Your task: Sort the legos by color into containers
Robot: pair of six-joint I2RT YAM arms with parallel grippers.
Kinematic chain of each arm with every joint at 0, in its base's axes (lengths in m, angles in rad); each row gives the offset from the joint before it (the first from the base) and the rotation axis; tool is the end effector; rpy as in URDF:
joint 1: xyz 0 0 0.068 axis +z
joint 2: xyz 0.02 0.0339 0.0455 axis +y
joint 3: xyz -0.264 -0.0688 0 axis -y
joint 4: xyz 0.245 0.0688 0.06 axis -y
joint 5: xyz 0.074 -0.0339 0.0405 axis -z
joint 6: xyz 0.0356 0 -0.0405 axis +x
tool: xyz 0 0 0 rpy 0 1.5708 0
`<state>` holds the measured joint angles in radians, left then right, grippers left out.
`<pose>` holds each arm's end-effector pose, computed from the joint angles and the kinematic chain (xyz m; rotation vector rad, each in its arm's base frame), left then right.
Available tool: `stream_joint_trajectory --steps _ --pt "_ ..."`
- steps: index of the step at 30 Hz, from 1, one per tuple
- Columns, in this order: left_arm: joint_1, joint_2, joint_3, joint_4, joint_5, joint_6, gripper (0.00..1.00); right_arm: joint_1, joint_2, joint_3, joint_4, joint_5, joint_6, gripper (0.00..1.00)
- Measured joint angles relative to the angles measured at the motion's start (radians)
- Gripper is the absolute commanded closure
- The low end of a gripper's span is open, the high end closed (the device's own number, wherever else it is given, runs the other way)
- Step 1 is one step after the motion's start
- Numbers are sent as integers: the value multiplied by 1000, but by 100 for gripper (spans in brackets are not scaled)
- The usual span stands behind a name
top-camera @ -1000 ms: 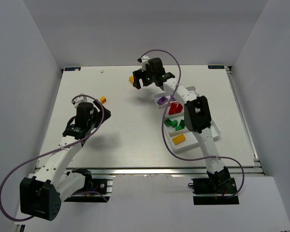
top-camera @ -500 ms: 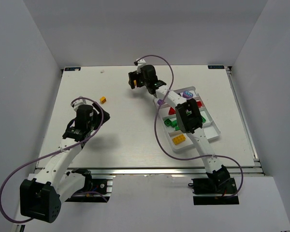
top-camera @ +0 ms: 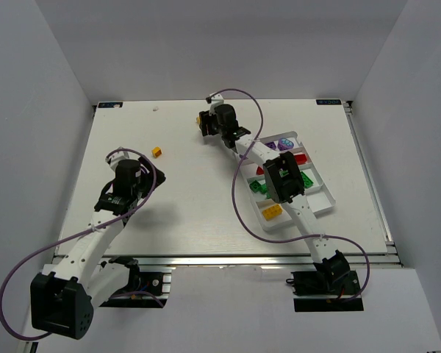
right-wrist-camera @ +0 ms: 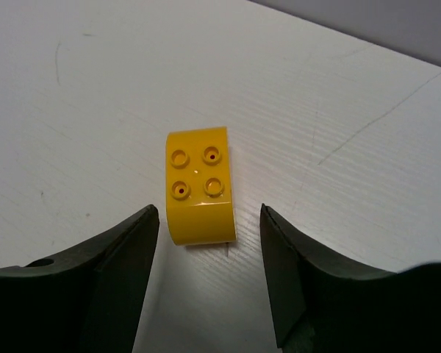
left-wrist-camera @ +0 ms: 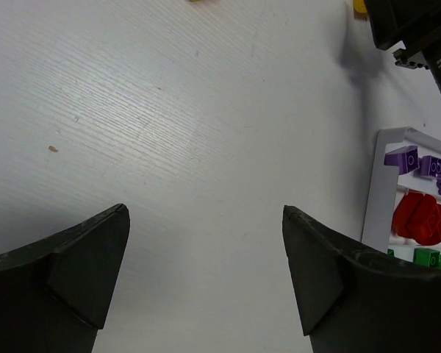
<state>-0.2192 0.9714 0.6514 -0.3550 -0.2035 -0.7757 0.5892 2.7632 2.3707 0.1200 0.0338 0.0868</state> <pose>0.2041 -0.0381 0.2433 -0.7226 2.1286 -0.3133 0.5163 0.3436 0.1433 -0.4406 1.8133 0.4398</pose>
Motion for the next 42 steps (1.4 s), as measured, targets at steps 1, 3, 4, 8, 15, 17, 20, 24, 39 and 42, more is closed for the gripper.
stream_joint_trajectory --steps 1,3,4,8,15,17,20,24,39,42 --pt "0 -1 0 -3 0 -1 6 0 0 4 9 6 3 40" --pt "0 -3 0 -9 -1 -4 6 0 0 7 21 15 6 46" --pt "0 -5 0 -12 -1 -6 6 -1 0 8 26 15 7 47" --pt "0 -19 0 -27 -4 -12 6 0 0 8 46 16 11 50" --pt "1 -57 0 -56 -18 -24 6 -1 0 8 71 11 11 48" --pt "1 -68 0 -60 -20 -30 6 -1 0 8 73 8 11 49" --pt "1 -80 0 -69 -23 -35 6 -1 0 8 78 8 11 51" --pt "1 -91 0 -84 -26 -38 6 -1 0 8 85 7 12 50" --pt "1 -113 4 -113 -48 -48 6 -1 0 8 69 1 30 56" --pt "1 -112 4 -113 -49 -48 6 -1 0 8 63 -4 34 60"
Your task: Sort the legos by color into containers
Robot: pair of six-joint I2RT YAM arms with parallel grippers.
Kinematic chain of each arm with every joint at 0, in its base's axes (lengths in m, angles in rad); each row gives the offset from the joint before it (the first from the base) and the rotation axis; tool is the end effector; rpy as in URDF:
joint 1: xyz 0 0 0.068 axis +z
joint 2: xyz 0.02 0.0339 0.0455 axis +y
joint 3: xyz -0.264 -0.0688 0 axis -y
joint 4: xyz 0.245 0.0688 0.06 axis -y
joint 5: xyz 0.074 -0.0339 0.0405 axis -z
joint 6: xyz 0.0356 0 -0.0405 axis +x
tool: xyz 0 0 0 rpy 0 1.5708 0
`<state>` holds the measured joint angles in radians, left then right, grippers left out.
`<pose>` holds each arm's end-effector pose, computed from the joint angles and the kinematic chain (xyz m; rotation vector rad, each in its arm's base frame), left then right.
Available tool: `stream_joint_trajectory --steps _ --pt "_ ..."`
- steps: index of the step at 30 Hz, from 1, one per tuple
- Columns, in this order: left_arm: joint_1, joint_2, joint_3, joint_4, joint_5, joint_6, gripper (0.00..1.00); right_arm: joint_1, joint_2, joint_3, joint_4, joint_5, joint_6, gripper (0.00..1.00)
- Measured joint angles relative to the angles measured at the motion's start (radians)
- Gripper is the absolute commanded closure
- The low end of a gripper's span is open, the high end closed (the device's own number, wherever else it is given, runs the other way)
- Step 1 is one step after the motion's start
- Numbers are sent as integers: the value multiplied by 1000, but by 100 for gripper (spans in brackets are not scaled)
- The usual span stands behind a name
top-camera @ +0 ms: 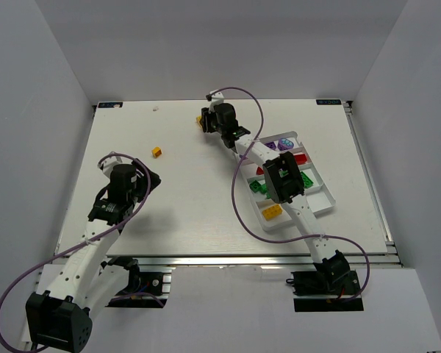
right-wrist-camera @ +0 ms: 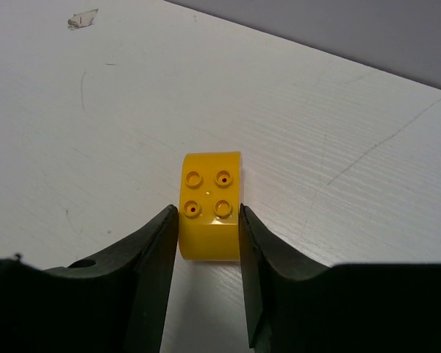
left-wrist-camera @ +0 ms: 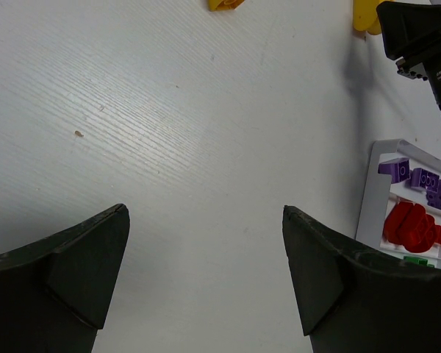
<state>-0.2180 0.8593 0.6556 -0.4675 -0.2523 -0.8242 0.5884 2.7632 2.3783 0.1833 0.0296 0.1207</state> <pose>0.1822 -0.0313 0.2552 -0.7954 2.0862 -0.2905 0.5182 0.3445 0.1527 -0.3955 1.7540 0.4846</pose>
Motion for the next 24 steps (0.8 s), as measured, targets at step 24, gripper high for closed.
stream_joint_trajectory --steps 24 --pt "0 -1 0 0 -3 0 6 -12 -183 -306 51 -128 -24 73"
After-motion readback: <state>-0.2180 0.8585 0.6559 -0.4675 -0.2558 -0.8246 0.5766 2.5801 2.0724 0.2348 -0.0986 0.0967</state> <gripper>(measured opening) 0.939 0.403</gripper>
